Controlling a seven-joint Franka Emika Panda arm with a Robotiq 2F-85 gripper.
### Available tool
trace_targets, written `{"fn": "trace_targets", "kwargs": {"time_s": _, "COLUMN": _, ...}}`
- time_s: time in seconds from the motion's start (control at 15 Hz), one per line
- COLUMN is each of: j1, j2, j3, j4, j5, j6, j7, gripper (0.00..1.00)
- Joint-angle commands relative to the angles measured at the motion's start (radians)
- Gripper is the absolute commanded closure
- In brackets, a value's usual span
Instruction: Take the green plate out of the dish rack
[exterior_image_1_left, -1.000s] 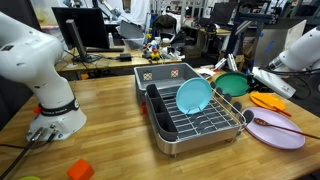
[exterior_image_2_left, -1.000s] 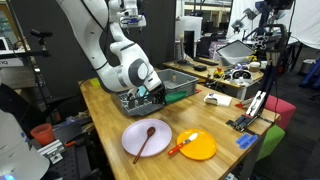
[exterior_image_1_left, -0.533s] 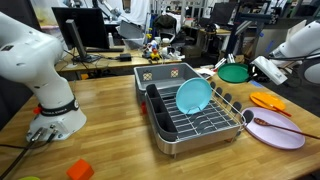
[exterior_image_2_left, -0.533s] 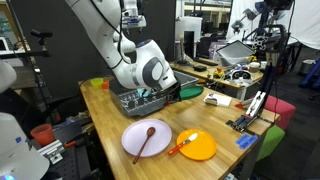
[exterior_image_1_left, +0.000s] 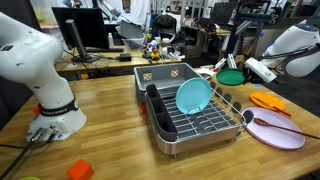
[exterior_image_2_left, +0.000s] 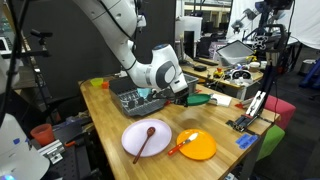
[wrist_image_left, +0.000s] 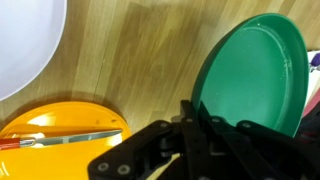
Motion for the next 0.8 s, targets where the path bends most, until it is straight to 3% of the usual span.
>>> {"fn": "trace_targets", "kwargs": {"time_s": 0.0, "j1": 0.029, "j2": 0.04, "j3": 0.002, "j4": 0.032, "j5": 0.211, "j6": -0.045, "j7": -0.199, "gripper": 0.98}}
{"fn": "trace_targets", "kwargs": {"time_s": 0.4, "j1": 0.153, "j2": 0.063, "j3": -0.082, "j4": 0.051, "j5": 0.709, "j6": -0.087, "j7": -0.598, "gripper": 0.98}}
{"fn": "trace_targets", "kwargs": {"time_s": 0.73, "j1": 0.264, "j2": 0.064, "j3": -0.177, "j4": 0.067, "j5": 0.946, "j6": -0.129, "j7": -0.791, "gripper": 0.98}}
